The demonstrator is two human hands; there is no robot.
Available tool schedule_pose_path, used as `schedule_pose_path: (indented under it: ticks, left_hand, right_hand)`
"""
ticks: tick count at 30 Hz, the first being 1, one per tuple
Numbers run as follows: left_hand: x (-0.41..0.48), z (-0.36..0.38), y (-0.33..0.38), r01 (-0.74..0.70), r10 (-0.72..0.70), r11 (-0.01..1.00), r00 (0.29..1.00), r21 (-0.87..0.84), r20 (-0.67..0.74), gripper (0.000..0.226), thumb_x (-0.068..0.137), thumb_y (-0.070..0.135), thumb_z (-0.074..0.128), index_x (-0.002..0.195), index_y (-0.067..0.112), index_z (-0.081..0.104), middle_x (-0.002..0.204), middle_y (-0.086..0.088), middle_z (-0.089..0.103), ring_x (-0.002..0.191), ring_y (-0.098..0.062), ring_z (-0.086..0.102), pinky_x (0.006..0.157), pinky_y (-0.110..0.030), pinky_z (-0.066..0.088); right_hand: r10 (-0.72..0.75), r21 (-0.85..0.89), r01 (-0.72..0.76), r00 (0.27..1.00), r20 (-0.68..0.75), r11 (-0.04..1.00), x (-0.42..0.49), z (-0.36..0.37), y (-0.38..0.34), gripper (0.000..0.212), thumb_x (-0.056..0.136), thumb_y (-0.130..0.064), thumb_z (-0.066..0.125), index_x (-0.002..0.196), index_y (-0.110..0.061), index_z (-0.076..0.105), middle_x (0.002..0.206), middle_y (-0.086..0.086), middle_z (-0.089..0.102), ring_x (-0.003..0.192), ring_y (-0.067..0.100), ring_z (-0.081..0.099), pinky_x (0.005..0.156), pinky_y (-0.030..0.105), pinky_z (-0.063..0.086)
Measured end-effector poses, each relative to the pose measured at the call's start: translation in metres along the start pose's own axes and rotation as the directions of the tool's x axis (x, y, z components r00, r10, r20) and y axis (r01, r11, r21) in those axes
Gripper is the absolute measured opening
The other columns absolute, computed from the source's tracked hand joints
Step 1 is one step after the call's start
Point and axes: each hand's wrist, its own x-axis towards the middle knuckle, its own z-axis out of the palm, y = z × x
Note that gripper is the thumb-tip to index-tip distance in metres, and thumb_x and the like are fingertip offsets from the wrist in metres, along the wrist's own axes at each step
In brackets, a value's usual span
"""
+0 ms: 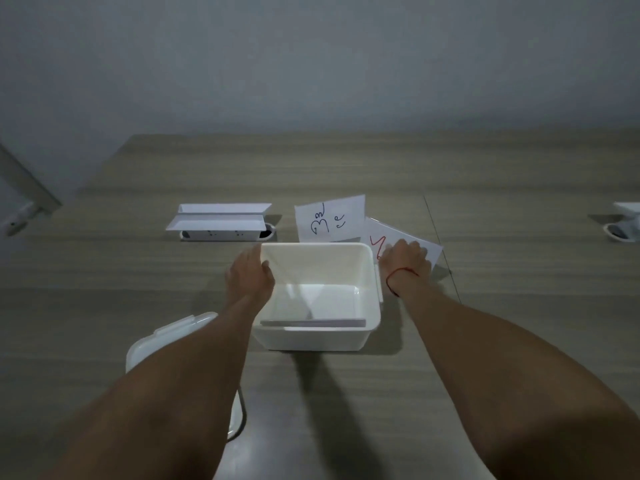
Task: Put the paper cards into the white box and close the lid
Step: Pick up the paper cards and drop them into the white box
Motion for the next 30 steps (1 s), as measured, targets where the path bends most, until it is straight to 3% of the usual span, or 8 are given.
schedule_pose_path:
  ticks: [3,5,10,12,17,20,23,30]
  left_hand:
    - [0.018,0.018,0.0,0.119,-0.118,0.991,0.993,-0.067,0.029,0.031,0.091,0.019,0.042,0.121,0.018,0.05,0.115,-0.011,0.064,0.104,-0.034,0.062,0.089,-0.044,0.051]
    - [0.031,0.022,0.003,0.106,-0.103,0.993,0.992,-0.042,0.07,0.032,0.091,0.025,0.038,0.12,0.02,0.049,0.113,-0.009,0.064,0.102,-0.033,0.063,0.085,-0.041,0.048]
    - [0.048,0.033,0.011,0.068,-0.066,0.998,0.995,-0.017,0.075,0.033,0.093,0.029,0.032,0.119,0.02,0.051,0.111,-0.01,0.065,0.098,-0.034,0.064,0.075,-0.038,0.045]
    - [0.049,0.035,0.016,0.089,-0.087,0.996,0.994,-0.022,0.066,0.032,0.094,0.029,0.032,0.117,0.017,0.052,0.108,-0.011,0.066,0.096,-0.034,0.063,0.075,-0.039,0.045]
    - [0.051,0.031,0.021,0.121,-0.109,0.987,0.988,-0.107,0.112,0.052,0.094,0.015,0.032,0.146,0.022,0.035,0.127,-0.016,0.06,0.114,-0.038,0.058,0.09,-0.043,0.047]
    - [0.041,0.023,0.022,0.17,-0.15,0.967,0.982,-0.192,0.115,0.043,0.097,0.012,0.031,0.139,0.009,0.041,0.126,-0.022,0.059,0.116,-0.039,0.056,0.09,-0.041,0.045]
    - [0.027,0.017,0.02,0.205,-0.185,0.969,0.972,-0.135,0.146,0.036,0.099,0.014,0.03,0.127,0.0,0.047,0.12,-0.024,0.06,0.111,-0.041,0.057,0.09,-0.044,0.046]
    - [0.011,0.009,0.011,0.192,-0.14,0.958,0.961,-0.212,0.239,0.048,0.092,-0.001,0.034,0.14,0.007,0.041,0.126,-0.025,0.058,0.113,-0.041,0.056,0.085,-0.039,0.045]
  right_hand:
    - [-0.047,-0.082,0.045,0.999,-0.021,0.996,0.029,0.008,0.004,0.044,0.096,-0.026,0.048,0.137,-0.01,0.041,0.145,0.013,0.039,0.134,0.03,0.036,0.108,0.044,0.032]
    - [-0.055,-0.121,0.055,0.998,0.006,0.991,0.047,0.015,0.007,0.055,0.092,-0.025,0.055,0.142,-0.012,0.034,0.151,0.012,0.032,0.14,0.03,0.029,0.113,0.047,0.026]
    - [-0.014,-0.132,0.011,1.0,-0.025,0.991,0.065,0.032,0.019,0.035,0.095,-0.024,0.05,0.129,-0.015,0.049,0.132,0.013,0.053,0.126,0.031,0.045,0.112,0.046,0.027]
    - [-0.033,-0.119,0.027,0.998,-0.047,0.993,0.063,0.034,0.021,0.034,0.095,-0.018,0.048,0.129,-0.02,0.05,0.129,0.012,0.056,0.123,0.031,0.047,0.109,0.043,0.029]
    - [-0.131,-0.13,0.125,0.99,-0.045,0.984,0.058,0.021,0.02,0.037,0.093,-0.015,0.052,0.129,-0.021,0.049,0.127,0.009,0.058,0.12,0.029,0.051,0.098,0.039,0.035]
    - [-0.222,-0.155,0.204,0.969,-0.112,0.967,0.058,-0.004,0.015,0.04,0.095,-0.012,0.049,0.133,-0.022,0.047,0.126,0.008,0.059,0.118,0.029,0.051,0.096,0.038,0.037]
    - [-0.323,-0.192,0.286,0.926,-0.198,0.939,0.056,-0.037,0.0,0.039,0.096,-0.012,0.048,0.133,-0.022,0.048,0.124,0.009,0.06,0.116,0.03,0.052,0.095,0.037,0.036]
    - [-0.398,-0.087,0.396,0.836,-0.377,0.914,0.037,-0.084,-0.035,0.031,0.102,-0.026,0.033,0.117,-0.016,0.057,0.115,0.007,0.065,0.11,0.028,0.053,0.093,0.038,0.033]
